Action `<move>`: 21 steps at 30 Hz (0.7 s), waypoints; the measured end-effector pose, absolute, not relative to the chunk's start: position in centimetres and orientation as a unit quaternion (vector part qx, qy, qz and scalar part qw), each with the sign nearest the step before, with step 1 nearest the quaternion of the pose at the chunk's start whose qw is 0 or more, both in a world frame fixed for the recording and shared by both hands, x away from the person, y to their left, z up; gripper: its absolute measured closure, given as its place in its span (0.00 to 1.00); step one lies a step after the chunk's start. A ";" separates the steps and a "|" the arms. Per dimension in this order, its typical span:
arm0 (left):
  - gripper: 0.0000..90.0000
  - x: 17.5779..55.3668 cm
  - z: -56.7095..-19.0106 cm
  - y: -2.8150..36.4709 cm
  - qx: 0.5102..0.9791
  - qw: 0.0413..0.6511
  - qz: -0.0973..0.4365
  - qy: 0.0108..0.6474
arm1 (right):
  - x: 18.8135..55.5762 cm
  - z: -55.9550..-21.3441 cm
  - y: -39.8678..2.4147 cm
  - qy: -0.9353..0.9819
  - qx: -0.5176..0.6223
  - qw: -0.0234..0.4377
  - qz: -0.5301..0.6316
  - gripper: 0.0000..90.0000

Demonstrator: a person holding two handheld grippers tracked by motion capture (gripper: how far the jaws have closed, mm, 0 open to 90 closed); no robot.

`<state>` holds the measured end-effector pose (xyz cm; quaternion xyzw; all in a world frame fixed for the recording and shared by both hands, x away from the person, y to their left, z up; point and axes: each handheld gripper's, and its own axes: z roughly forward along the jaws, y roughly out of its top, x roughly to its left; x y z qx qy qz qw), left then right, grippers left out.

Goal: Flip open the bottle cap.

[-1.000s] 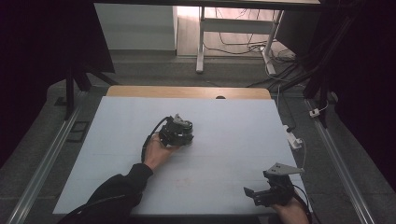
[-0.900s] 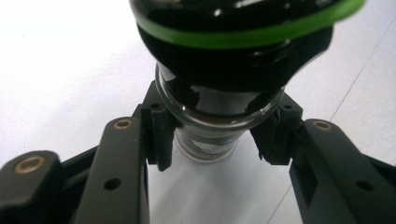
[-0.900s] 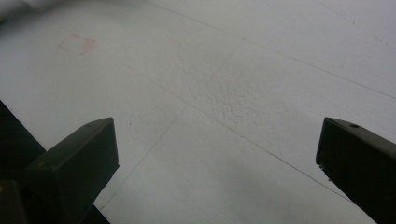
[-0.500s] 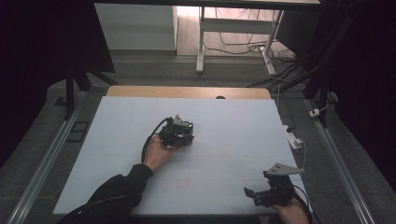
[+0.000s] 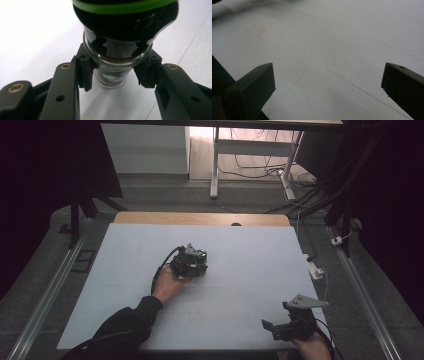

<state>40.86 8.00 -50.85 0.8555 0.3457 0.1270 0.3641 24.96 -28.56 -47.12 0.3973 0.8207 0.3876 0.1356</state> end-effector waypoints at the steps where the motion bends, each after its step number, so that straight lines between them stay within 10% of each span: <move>1: 0.59 40.9 -50.9 8.0 0.855 0.365 0.127 0.346 | 24.9 -47.0 -28.5 0.820 0.396 0.135 0.389 0.00; 21: 0.59 40.7 -51.1 8.1 0.853 0.371 0.133 0.341 | 25.6 -46.1 -25.9 0.828 0.354 0.124 0.416 0.00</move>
